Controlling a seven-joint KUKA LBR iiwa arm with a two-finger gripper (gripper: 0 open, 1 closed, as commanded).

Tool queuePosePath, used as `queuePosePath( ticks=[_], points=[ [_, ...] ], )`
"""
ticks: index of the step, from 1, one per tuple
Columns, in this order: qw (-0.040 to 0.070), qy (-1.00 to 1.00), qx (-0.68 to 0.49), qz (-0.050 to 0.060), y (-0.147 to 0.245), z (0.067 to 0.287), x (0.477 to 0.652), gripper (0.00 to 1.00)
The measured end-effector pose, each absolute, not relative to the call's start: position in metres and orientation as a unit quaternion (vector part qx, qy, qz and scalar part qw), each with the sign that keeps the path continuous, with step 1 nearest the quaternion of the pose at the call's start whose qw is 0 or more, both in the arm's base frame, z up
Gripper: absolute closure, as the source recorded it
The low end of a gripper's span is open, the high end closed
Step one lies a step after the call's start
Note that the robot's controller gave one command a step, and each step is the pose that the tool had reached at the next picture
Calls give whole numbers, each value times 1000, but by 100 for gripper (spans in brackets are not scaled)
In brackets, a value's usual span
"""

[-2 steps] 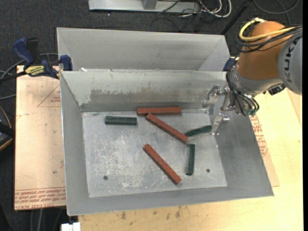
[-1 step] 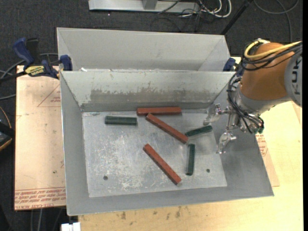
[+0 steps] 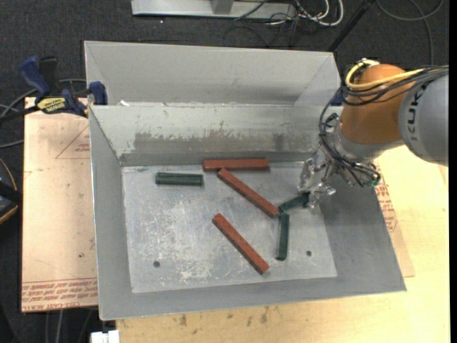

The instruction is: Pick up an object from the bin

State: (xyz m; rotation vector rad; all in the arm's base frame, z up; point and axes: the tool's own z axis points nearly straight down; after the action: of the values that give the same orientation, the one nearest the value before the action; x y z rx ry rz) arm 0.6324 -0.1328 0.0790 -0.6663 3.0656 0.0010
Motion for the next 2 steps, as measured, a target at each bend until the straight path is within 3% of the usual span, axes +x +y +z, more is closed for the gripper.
queuePosePath(
  ticks=[1,2],
  points=[
    [2,977,-212,0,-133,79,632,100],
    [3,974,-228,0,-130,222,628,100]
  ],
)
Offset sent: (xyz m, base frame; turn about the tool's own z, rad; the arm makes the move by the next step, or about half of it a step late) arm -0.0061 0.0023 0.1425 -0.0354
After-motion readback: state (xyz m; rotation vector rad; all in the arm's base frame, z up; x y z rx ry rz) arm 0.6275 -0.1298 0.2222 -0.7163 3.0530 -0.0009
